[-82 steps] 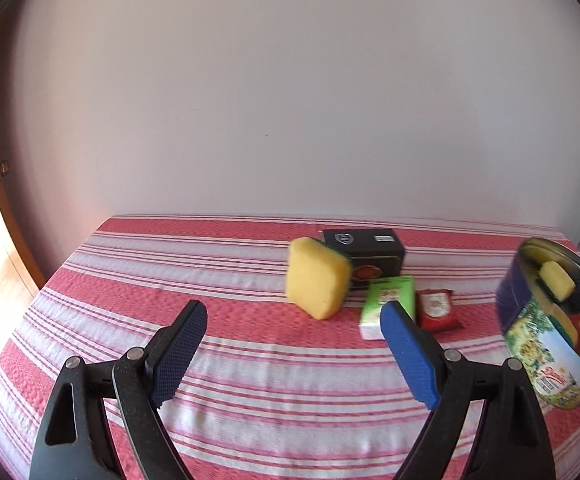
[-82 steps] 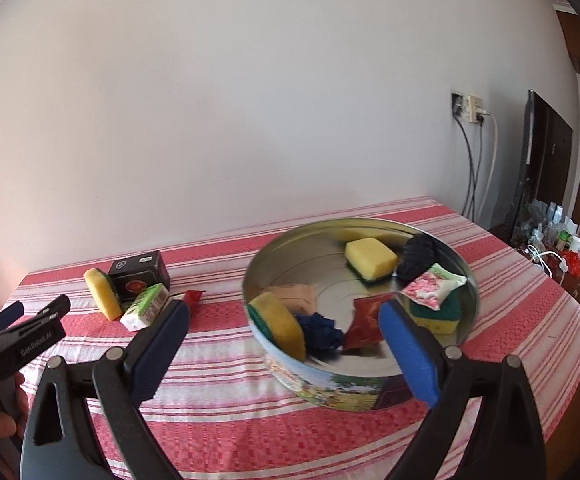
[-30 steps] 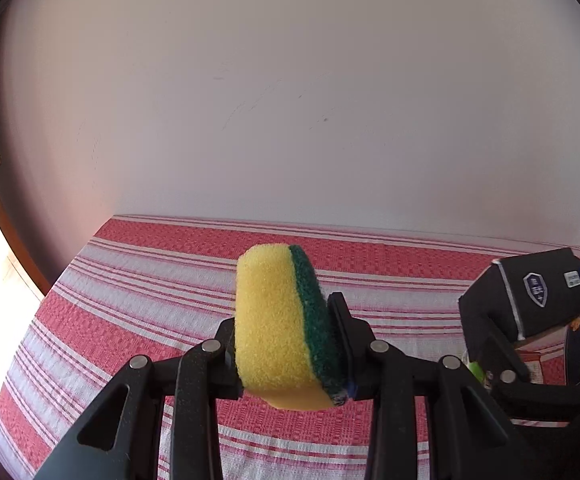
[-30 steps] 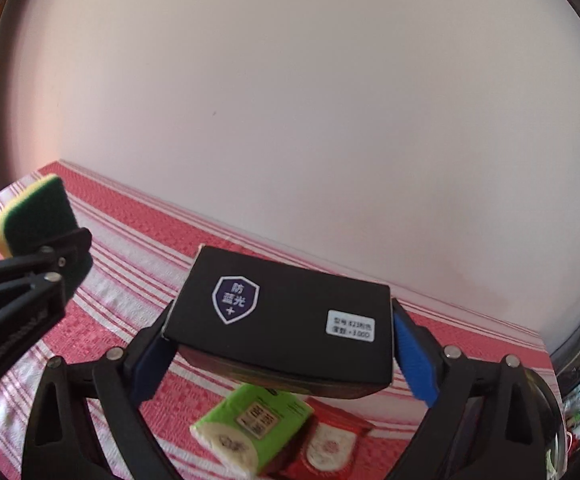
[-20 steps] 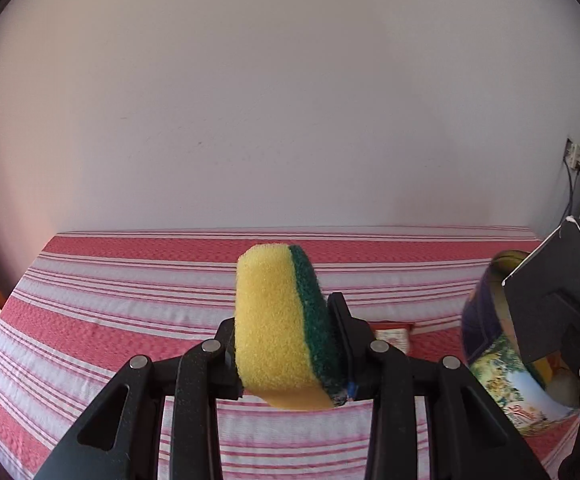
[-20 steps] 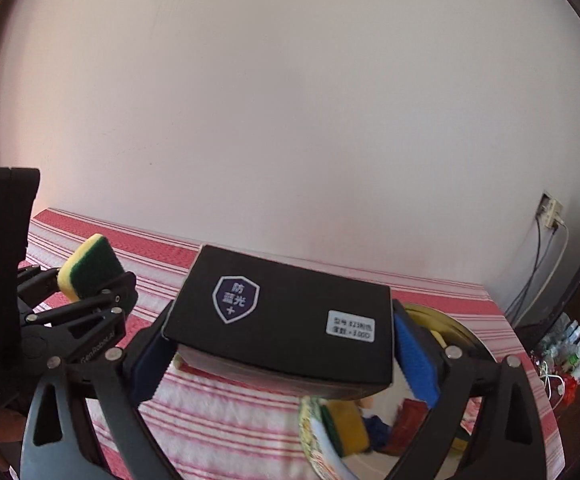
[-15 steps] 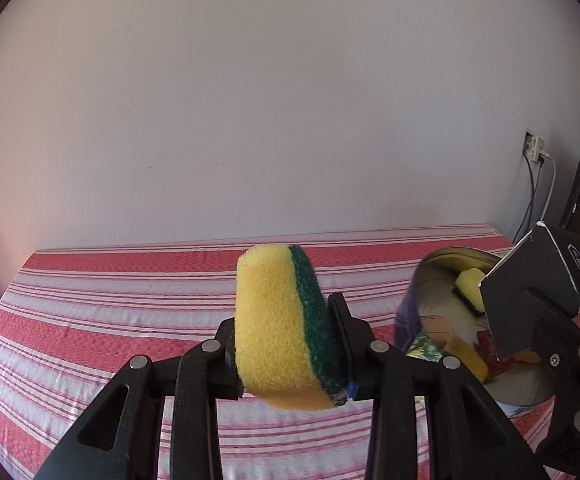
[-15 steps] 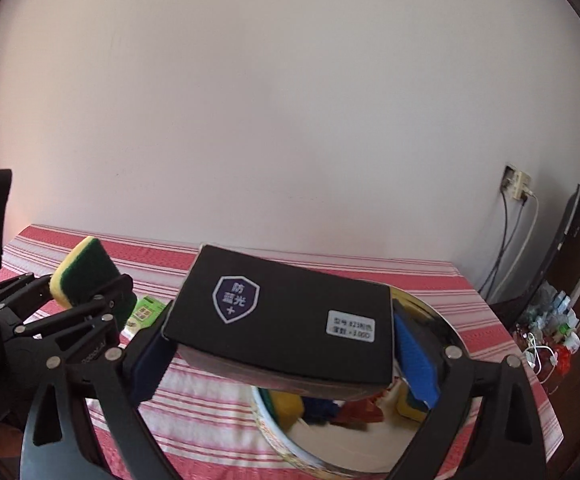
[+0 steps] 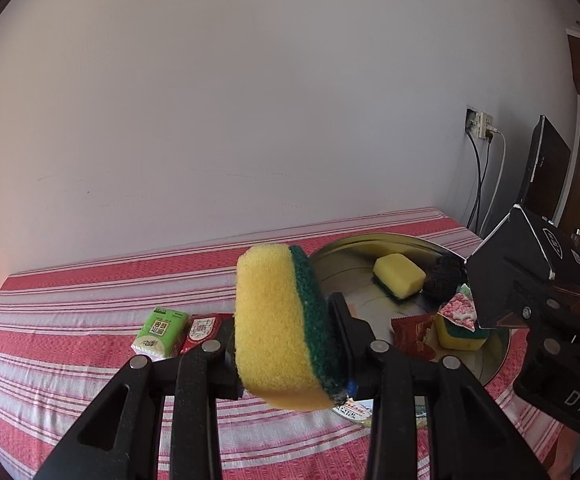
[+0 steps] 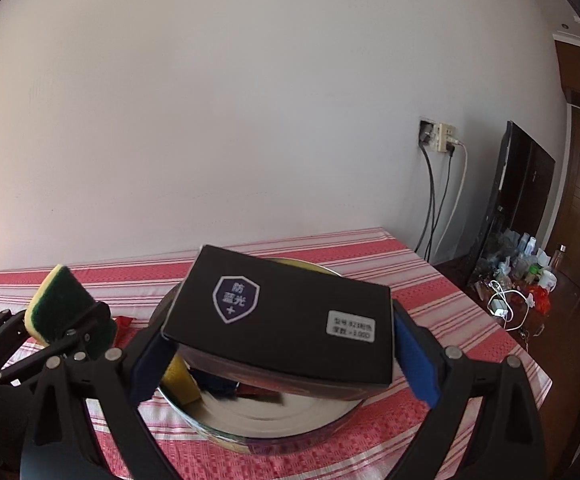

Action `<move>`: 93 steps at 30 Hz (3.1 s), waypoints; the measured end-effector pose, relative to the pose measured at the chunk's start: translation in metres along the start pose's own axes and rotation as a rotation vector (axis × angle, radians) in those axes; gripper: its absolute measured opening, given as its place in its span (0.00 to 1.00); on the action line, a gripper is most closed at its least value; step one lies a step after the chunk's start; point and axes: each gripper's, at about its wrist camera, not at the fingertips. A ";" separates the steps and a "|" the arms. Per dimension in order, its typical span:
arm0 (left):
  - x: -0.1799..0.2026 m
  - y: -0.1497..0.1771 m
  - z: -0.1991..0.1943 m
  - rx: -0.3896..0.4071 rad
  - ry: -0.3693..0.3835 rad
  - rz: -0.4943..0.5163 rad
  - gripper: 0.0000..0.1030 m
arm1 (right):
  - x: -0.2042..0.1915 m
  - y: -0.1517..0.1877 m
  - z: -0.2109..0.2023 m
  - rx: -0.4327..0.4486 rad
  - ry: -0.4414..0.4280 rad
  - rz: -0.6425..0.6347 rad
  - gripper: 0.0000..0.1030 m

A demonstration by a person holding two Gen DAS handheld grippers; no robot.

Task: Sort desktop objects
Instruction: 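Carry the sponge and black box over the silver tin with both tools, then open the left tool to drop the sponge while the right tool drops the black box, then withdraw both open tools from the tin toward the tissue pack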

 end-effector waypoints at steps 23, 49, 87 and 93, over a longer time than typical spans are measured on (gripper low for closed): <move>0.031 0.000 0.014 -0.014 0.023 0.028 0.36 | 0.016 0.008 0.023 -0.049 0.025 0.075 0.95; 0.052 0.009 0.046 -0.027 0.017 0.061 0.93 | 0.024 0.013 0.059 -0.089 0.037 0.086 0.98; 0.001 0.019 -0.020 0.058 -0.040 -0.014 0.94 | -0.008 0.015 0.000 -0.028 0.009 0.094 0.98; -0.014 0.022 -0.025 0.061 -0.061 -0.024 0.94 | -0.022 0.017 -0.005 -0.026 0.001 0.076 0.98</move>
Point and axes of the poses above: each gripper's, at about its wrist camera, not at the fingertips, and z roughly the way its jaws point, x to its right, y to its underside, and after that the axes turned 5 degrees about x, right-handed
